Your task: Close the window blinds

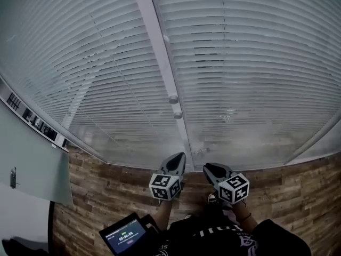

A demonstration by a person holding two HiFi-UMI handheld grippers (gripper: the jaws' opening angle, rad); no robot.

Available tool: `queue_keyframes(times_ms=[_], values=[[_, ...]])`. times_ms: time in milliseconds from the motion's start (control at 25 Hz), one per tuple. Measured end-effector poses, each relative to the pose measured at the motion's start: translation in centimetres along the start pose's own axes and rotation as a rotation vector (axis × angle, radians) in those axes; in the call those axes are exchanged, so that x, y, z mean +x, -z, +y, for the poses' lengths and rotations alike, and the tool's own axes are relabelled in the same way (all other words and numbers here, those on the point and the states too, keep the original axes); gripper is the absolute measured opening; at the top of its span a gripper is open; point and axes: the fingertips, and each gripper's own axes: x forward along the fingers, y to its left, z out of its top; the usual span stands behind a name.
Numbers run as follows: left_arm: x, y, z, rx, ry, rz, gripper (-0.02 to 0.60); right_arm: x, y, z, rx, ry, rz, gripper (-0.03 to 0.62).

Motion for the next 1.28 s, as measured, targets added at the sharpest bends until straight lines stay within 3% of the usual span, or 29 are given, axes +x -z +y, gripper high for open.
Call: queue_keyframes(times_ms=[160, 320, 520, 760, 1120, 1280], values=[[-5.3, 5.3, -0.7, -0.027, 0.063, 0.084, 0.005, -0.8, 2.8, 4.2, 0.022, 0.047, -0.020, 0.055], [-9.8, 8.2, -0.6, -0.053, 0.126, 0.115, 0.005, -1.8, 5.3, 8.4, 0.006, 0.107, -0.046, 0.055], [-14.0, 10.2, -5.0, 0.002, 0.290, 0.059, 0.005, -6.4, 10.0, 11.6, 0.050, 0.209, -0.083, 0.056], [-18.5, 12.5, -10.5, -0.022, 0.390, 0.066, 0.005, -12.4, 13.0, 14.9, 0.040, 0.303, -0.082, 0.056], [-25.1, 14.1, -17.3, 0.008, 0.401, 0.082, 0.005, -19.4, 15.2, 20.7, 0.056, 0.272, -0.106, 0.055], [-31.0, 15.8, -22.6, -0.009, 0.366, 0.048, 0.005, -25.7, 19.3, 24.9, 0.036, 0.247, -0.108, 0.056]])
